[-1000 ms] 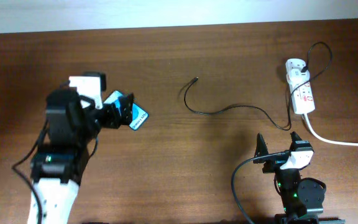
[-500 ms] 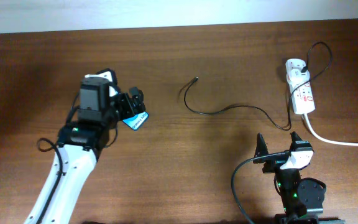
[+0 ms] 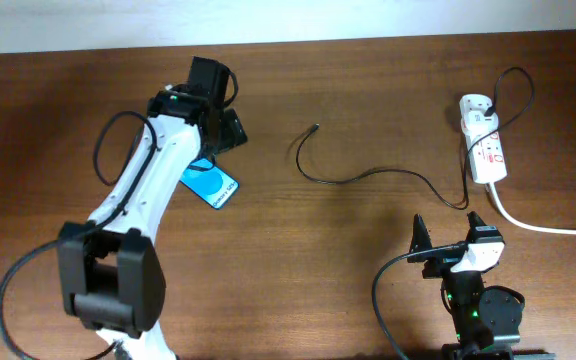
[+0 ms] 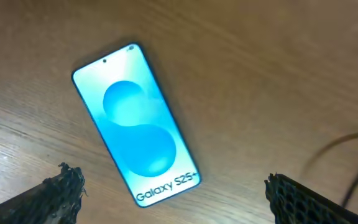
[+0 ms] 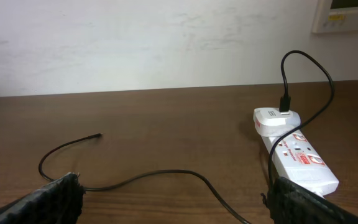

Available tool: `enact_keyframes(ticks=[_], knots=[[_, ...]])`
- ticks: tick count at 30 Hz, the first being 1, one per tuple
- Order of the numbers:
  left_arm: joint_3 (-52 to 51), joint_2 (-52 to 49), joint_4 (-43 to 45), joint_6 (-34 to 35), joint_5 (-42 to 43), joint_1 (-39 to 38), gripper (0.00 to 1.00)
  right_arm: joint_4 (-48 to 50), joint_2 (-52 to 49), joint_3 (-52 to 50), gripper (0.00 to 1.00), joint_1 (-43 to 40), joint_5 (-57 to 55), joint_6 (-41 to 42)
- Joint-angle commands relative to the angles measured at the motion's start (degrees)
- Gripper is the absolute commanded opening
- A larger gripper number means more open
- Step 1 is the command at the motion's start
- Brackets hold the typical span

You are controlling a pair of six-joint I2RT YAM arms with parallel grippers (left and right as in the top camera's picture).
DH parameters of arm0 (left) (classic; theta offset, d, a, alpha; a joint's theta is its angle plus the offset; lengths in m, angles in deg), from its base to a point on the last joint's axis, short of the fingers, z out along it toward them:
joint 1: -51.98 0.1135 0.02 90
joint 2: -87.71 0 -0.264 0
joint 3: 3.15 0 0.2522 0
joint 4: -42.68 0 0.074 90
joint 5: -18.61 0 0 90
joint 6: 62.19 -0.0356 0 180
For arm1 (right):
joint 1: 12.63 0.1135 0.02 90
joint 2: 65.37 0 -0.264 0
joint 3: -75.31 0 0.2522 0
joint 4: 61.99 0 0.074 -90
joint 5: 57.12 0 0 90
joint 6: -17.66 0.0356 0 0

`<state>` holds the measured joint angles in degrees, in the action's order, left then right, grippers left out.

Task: Plug charger to phone and switch on socket
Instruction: 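Move the left gripper over the blue phone and lower onto it, then close the left gripper on the phone's long edges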

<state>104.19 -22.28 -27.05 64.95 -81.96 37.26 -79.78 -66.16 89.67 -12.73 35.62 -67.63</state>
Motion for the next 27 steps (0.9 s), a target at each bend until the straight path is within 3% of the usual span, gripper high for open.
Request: enact_keyframes(ticks=[1,5,11,27], knots=[[0.9,-3.5,-1.9,-1.2,-0.9,0.3,0.99,-0.3,0.4,-0.3,0.98,0.5,-0.5,0.2],[-1.1,-5.7,-2.7,14.4,-0.4,2.2,0.99,-0.3,0.4,-0.3,0.98,0.5,-0.5,0.2],[-1.8,-8.3,-2.9,14.7,5.7,5.8,0.99,-0.3,0.4,-0.3,0.98,0.5,-0.4,0.2],[-1.8,-12.6,0.3,14.7,5.0,5.7,0.99,-0.3,0.4,-0.3,0.98,0.5,-0.4,0.2]])
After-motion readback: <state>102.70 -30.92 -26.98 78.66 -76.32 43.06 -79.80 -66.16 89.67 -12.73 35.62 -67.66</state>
